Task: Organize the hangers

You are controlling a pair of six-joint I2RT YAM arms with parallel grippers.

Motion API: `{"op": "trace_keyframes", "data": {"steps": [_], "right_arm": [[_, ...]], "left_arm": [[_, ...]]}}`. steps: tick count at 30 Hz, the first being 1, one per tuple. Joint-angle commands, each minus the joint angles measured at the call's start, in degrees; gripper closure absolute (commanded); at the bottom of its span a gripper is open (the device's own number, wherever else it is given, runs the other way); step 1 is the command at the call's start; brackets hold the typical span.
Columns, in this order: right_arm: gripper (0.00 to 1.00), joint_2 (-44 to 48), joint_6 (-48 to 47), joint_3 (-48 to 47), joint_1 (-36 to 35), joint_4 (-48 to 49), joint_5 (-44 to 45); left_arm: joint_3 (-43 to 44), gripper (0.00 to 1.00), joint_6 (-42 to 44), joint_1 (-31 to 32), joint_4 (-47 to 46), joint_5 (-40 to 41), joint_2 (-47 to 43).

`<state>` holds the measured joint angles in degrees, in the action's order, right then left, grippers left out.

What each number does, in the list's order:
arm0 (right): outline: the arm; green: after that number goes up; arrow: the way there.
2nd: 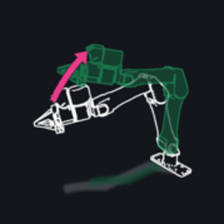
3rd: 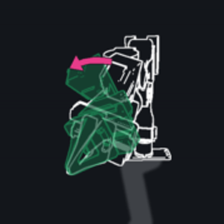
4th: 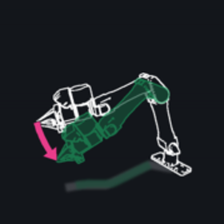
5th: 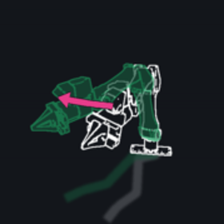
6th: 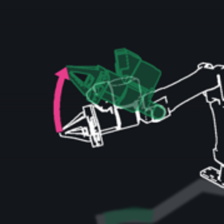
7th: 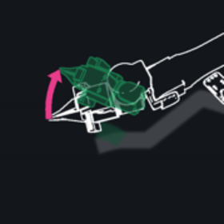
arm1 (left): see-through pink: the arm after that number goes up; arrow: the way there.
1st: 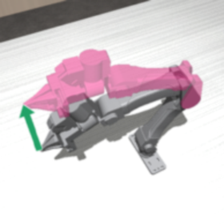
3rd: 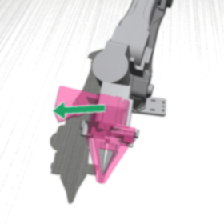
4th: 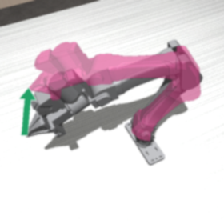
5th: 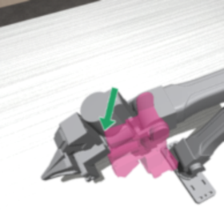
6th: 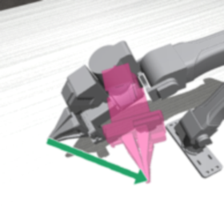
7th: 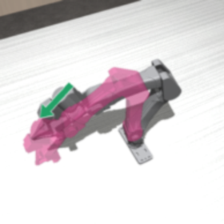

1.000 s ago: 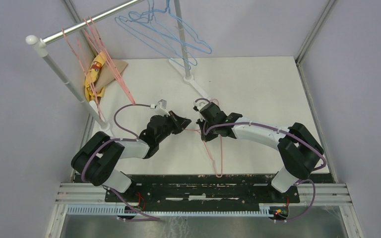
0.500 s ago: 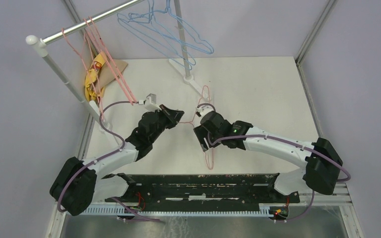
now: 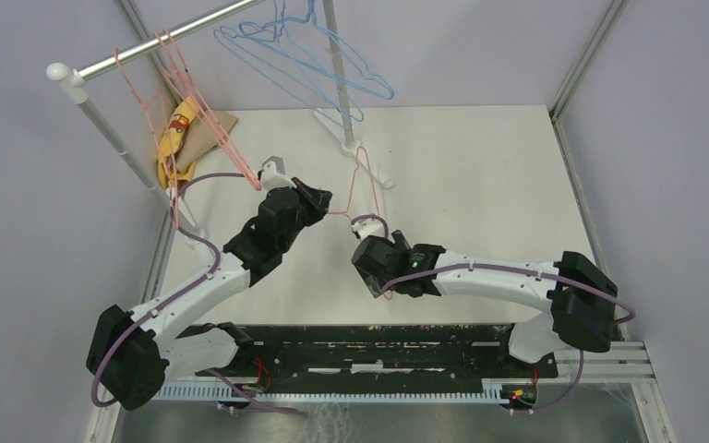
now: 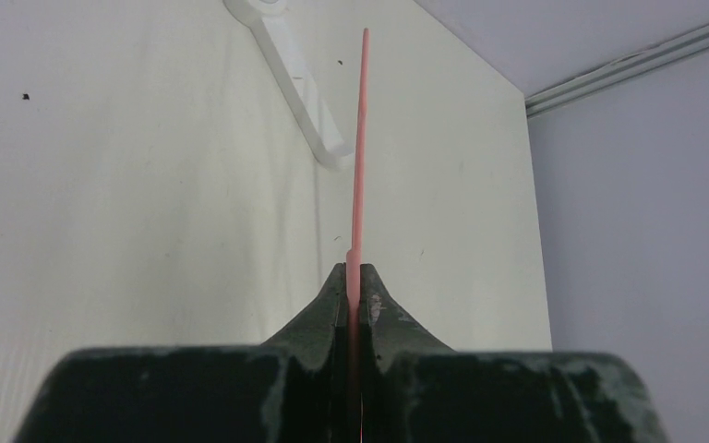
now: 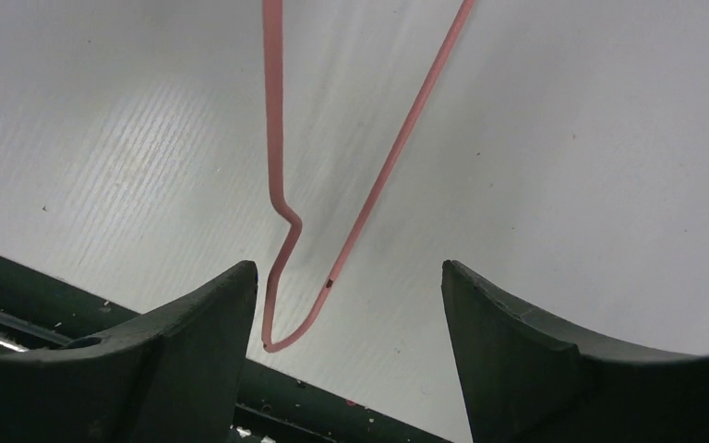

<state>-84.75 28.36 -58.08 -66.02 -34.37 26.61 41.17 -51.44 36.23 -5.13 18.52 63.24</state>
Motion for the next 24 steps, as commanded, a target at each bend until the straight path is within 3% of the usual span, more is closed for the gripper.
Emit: {"op": "trace_keyframes", "data": {"steps": [1, 17, 19, 24], "right_arm": [[0.19, -1.16, 2.21, -1.45, -0.72, 3.72, 4.68], [0.24, -8.26, 4.89, 0.44, -1.08, 8.96, 9.27], [0.31, -8.83, 4.95, 0.32, -1.1, 9.12, 9.52], [0.71, -8.96, 4.5, 0.61, -1.11, 8.98, 10.98]], "left_arm": [[4.04, 0.97, 0.9, 0.99, 3.99, 3.54, -1.31], [8.27, 0.97, 2.31, 1.83, 9.71, 3.42, -4.79], [8.31, 0.97, 2.41, 1.82, 10.13, 3.29, -5.48], [8.22, 0.97, 2.84, 1.83, 10.99, 3.32, -6.93]]}}
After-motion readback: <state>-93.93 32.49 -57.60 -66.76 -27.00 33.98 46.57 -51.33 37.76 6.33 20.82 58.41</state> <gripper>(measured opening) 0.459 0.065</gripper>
